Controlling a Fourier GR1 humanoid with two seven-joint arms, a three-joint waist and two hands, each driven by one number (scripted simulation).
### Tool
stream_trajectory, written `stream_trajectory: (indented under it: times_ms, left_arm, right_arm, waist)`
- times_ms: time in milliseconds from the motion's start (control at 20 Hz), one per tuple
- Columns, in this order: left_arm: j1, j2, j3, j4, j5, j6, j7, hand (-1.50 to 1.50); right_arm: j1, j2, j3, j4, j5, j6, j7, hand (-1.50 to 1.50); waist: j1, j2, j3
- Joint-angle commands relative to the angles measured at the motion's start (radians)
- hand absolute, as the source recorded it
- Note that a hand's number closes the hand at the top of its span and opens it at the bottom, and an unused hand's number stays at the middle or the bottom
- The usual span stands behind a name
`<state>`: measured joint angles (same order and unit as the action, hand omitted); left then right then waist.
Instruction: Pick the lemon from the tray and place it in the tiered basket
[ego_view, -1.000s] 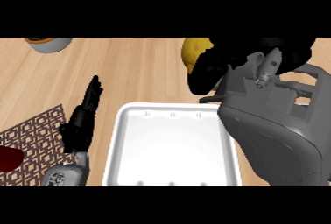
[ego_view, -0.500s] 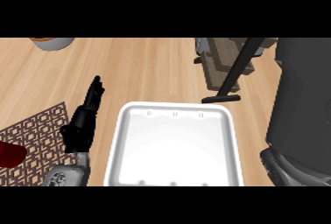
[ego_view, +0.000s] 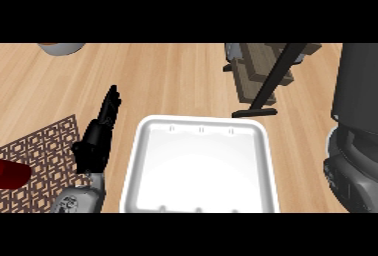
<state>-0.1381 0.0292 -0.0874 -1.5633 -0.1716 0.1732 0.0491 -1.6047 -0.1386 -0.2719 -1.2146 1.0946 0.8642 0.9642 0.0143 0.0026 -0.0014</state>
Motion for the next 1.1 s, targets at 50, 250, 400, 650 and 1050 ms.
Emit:
stream_trajectory:
  times_ms: [50,250,400,650,1050]
  left_arm:
    - [0.007,0.003,0.004,-0.011,0.012,-0.013,0.001,0.0]
    - [0.032,-0.021,-0.025,-0.02,-0.004,0.004,-0.003,0.0]
    - [-0.044,0.031,0.035,-0.026,0.036,-0.039,0.045,0.0]
    - [-0.054,-0.01,0.017,0.042,0.001,0.005,-0.004,0.0]
    - [0.035,0.008,-0.011,-0.051,0.011,-0.029,0.015,0.0]
  right_arm:
    - [-0.017,-0.105,0.012,0.138,0.029,-0.092,-0.068,1.5]
    - [0.011,-0.188,0.044,0.197,0.046,-0.128,-0.176,1.5]
    - [0.03,-0.214,0.074,0.279,0.072,-0.186,-0.237,1.5]
    - [0.079,-0.164,-0.044,0.322,0.038,-0.317,-0.139,1.5]
    - [0.124,-0.142,-0.178,0.321,-0.068,-0.501,-0.154,-1.5]
  waist:
    - [0.002,0.001,0.0]
    - [0.004,0.001,0.001]
    - [0.005,0.003,0.001]
    - [-0.003,0.005,0.001]
    - [0.006,-0.001,0.002]
